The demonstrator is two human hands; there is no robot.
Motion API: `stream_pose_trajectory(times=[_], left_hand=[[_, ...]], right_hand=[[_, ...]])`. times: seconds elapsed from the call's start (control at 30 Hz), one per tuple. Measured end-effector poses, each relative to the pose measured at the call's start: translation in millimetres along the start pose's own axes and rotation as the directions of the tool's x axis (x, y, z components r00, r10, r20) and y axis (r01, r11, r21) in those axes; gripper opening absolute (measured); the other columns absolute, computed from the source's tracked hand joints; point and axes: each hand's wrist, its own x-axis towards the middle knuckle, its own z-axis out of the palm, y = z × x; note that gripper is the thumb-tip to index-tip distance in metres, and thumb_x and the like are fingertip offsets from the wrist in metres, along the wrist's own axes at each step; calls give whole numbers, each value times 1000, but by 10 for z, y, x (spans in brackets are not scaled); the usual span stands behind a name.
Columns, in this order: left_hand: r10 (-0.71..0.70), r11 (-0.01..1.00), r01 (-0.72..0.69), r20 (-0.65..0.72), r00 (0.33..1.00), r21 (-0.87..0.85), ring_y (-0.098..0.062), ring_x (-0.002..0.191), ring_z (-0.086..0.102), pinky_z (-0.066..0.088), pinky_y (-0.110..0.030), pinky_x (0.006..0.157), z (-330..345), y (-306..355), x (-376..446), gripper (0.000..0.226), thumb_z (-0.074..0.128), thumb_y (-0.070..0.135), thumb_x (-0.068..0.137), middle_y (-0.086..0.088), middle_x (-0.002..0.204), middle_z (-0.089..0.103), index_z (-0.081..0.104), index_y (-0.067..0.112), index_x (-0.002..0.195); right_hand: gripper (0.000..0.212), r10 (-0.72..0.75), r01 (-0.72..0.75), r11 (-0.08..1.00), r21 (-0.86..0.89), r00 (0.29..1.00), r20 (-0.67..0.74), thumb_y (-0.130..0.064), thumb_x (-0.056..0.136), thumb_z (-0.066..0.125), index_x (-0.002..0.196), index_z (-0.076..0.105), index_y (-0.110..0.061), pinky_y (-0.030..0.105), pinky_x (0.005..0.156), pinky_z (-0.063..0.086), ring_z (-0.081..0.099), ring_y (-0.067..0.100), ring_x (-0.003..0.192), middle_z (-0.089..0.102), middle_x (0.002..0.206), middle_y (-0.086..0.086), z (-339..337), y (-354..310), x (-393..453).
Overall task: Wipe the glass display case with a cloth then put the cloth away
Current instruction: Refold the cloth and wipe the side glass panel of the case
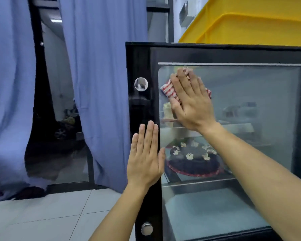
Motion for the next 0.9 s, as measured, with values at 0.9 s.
stream_pose_trajectory(times=[0.9], left_hand=[[-21, 998, 25, -57, 998, 59, -30, 161, 14, 14, -48, 130, 63, 28, -14, 67, 33, 38, 106, -11, 174, 15, 24, 5, 164]], right_hand=[[58, -60, 63, 993, 103, 998, -34, -40, 109, 29, 165, 28, -24, 34, 128, -9, 11, 26, 161, 19, 173, 2, 6, -522, 1095]])
